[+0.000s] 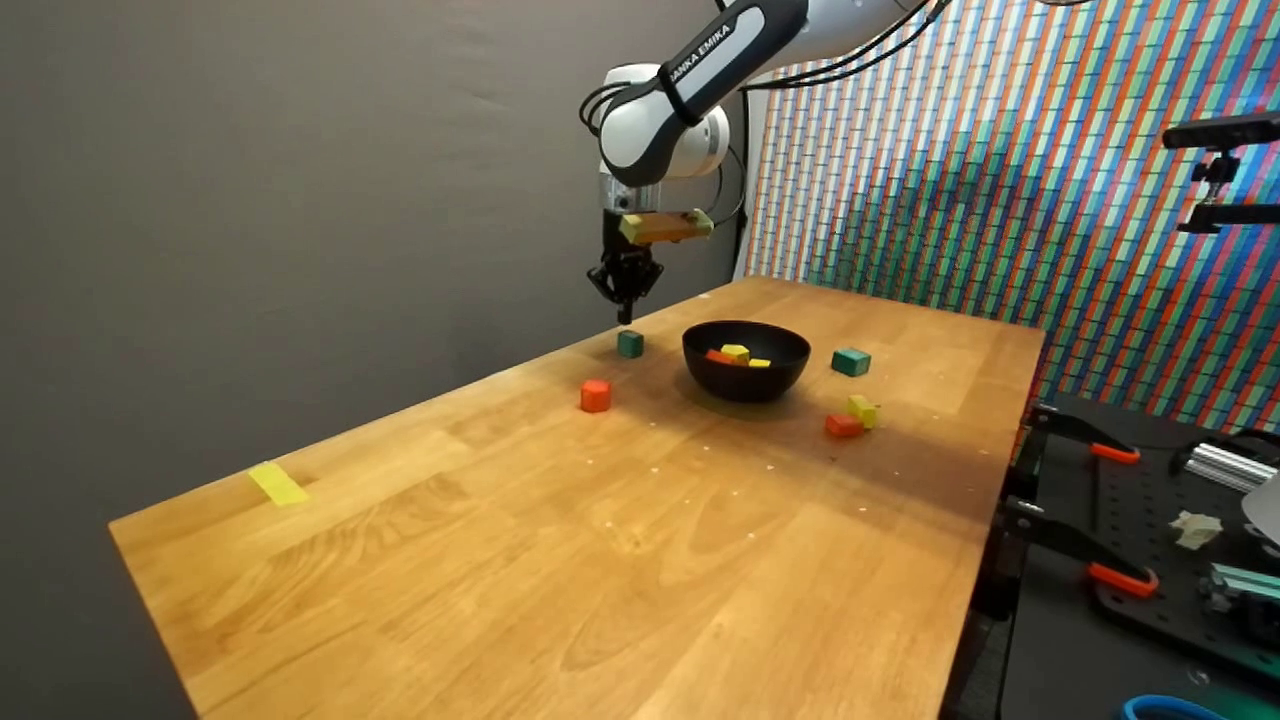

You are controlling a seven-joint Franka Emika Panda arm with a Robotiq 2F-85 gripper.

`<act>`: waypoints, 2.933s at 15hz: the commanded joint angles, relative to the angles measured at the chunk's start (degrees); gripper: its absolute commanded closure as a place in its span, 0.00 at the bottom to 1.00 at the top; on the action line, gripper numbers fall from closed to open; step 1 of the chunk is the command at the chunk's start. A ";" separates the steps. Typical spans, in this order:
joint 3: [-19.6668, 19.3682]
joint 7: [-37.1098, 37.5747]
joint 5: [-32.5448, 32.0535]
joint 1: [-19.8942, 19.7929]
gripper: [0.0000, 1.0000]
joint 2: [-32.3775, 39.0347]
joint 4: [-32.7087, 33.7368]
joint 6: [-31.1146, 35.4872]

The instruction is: Pick up all the cube boxes on the table and put them inside the bowl

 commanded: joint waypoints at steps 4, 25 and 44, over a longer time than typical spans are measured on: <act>-0.23 2.24 0.22 -0.17 0.50 -2.84 -2.95 1.20; 2.03 -2.00 -1.13 0.58 0.81 -4.30 -10.11 4.10; 2.52 -0.40 9.06 -4.51 0.87 -38.20 -46.77 -7.92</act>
